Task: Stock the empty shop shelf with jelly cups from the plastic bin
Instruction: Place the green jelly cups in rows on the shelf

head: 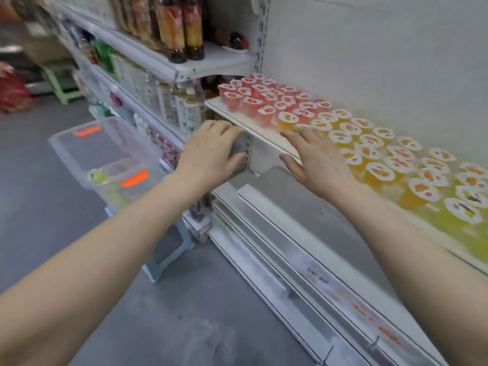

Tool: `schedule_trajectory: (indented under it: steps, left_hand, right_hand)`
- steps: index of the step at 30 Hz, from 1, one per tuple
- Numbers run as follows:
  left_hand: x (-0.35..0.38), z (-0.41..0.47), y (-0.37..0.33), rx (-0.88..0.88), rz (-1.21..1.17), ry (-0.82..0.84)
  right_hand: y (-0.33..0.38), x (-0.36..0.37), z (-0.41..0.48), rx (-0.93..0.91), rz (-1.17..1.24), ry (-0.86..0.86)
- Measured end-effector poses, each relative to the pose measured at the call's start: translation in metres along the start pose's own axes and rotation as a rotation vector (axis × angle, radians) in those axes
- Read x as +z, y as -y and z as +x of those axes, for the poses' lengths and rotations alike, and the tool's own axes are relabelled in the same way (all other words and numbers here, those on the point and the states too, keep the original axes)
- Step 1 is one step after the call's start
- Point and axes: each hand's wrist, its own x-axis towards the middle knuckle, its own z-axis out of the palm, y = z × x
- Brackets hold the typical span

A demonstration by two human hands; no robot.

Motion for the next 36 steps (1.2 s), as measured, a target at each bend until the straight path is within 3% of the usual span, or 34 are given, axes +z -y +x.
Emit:
schedule_trajectory:
  steps: [13, 22, 36]
  left_hand:
    - [0.006, -0.105, 0.201, -0.444, 0.064, 0.099]
    - [0.028, -0.113, 0.327, -0.732, 0.096, 0.132]
    - [0.085, -0.072, 0.490, -0.924, 0.007, 0.188]
  right_hand:
    - [0.159, 0.139, 0.137, -0.324, 0.216, 0.089]
    - [0.226, 0.255, 0.251, -0.434, 0.395, 0.210]
    - [0.278, 0.393, 0.380, -0.573, 0.456, 0.414]
